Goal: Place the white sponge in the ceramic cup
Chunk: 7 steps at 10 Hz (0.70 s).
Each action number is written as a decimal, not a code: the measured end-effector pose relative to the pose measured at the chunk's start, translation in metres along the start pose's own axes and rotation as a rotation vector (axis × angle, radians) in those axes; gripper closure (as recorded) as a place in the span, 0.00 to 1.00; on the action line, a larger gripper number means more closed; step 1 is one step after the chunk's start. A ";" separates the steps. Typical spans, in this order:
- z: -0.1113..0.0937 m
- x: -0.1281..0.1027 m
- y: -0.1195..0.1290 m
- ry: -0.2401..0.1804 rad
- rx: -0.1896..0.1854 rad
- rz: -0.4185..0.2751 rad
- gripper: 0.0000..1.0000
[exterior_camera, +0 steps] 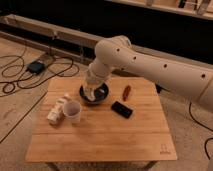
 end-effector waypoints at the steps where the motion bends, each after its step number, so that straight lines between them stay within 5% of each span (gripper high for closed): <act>1: 0.004 -0.001 -0.008 -0.010 0.032 -0.010 1.00; 7: 0.037 -0.002 -0.021 -0.051 0.142 -0.061 1.00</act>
